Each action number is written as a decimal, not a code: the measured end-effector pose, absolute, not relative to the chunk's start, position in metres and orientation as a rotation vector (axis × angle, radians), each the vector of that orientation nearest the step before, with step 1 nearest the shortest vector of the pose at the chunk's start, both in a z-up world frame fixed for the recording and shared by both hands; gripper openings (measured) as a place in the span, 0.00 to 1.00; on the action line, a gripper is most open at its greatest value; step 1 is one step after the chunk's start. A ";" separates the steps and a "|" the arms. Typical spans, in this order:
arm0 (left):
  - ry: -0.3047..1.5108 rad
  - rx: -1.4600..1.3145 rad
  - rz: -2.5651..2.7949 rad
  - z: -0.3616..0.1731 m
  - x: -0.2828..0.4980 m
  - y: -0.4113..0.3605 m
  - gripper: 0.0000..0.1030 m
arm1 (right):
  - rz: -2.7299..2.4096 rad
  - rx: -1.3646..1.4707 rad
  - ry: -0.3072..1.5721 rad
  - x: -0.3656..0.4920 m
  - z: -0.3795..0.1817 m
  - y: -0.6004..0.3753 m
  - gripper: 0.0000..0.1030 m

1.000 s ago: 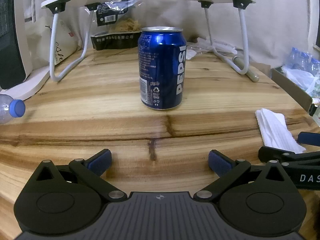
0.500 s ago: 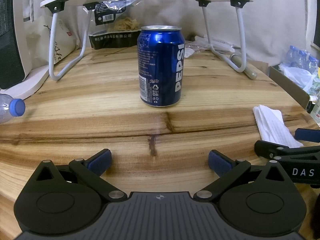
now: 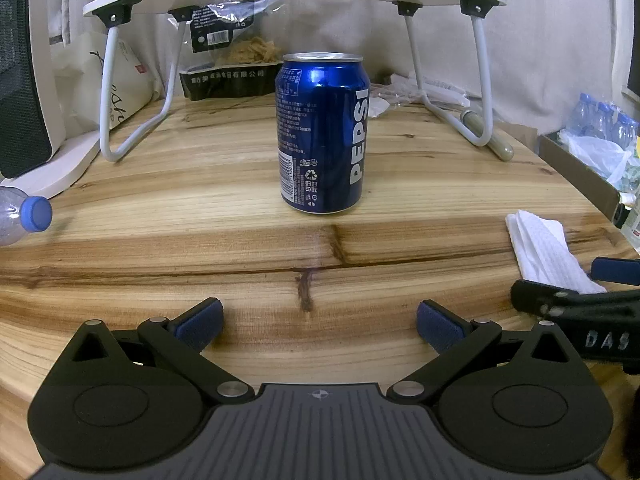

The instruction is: Clean container

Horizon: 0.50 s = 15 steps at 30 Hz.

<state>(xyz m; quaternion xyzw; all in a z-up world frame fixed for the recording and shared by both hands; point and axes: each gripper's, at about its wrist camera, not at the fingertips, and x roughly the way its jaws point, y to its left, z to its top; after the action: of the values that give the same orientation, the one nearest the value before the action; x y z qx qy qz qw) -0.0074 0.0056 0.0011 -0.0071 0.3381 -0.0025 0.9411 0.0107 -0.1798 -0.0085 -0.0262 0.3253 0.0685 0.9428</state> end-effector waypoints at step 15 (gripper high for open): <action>0.688 -0.007 -0.026 0.001 -0.008 0.004 1.00 | 0.505 -0.139 0.384 0.043 0.059 -0.129 0.91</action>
<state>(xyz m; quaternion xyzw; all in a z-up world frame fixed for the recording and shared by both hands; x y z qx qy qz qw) -0.0081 0.0042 0.0013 -0.0034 0.3373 -0.0126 0.9413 0.0428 -0.1293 0.0587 -0.0681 0.1887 0.2483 0.9477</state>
